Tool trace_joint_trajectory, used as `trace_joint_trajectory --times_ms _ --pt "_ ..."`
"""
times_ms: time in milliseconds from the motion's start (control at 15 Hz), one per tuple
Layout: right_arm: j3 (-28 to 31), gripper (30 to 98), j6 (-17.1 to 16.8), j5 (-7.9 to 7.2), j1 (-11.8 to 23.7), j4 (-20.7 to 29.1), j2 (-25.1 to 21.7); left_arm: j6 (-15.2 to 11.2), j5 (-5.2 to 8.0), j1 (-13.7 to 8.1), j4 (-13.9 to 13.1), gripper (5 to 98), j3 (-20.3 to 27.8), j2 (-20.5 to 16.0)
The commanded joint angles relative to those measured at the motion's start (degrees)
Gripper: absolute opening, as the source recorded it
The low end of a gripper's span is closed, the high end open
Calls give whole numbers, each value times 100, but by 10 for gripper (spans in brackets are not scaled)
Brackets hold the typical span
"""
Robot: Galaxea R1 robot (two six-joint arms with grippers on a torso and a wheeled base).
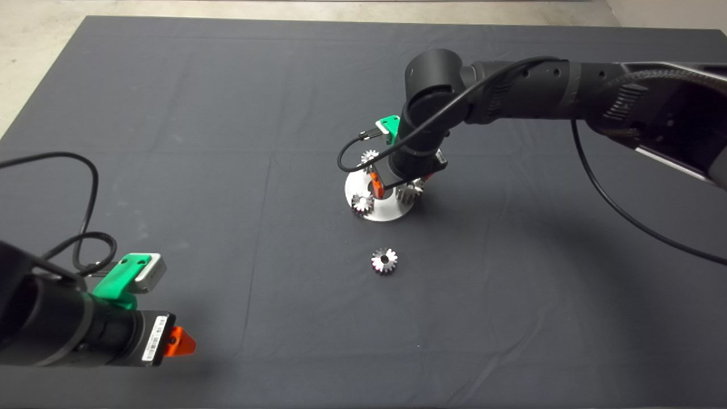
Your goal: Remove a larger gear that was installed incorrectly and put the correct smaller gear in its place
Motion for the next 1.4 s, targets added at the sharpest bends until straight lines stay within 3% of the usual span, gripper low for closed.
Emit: trace_joint_trajectory --times_ms 0,933,1333 --pt "-271 840 -174 -646 78 -225 -36 15 246 -40 46 839 12 10" --pt "-411 840 -183 -637 -308 -391 -36 15 255 -40 37 839 20 19" --pt "-385 774 -183 -637 -308 -515 78 6 255 -40 37 839 20 80"
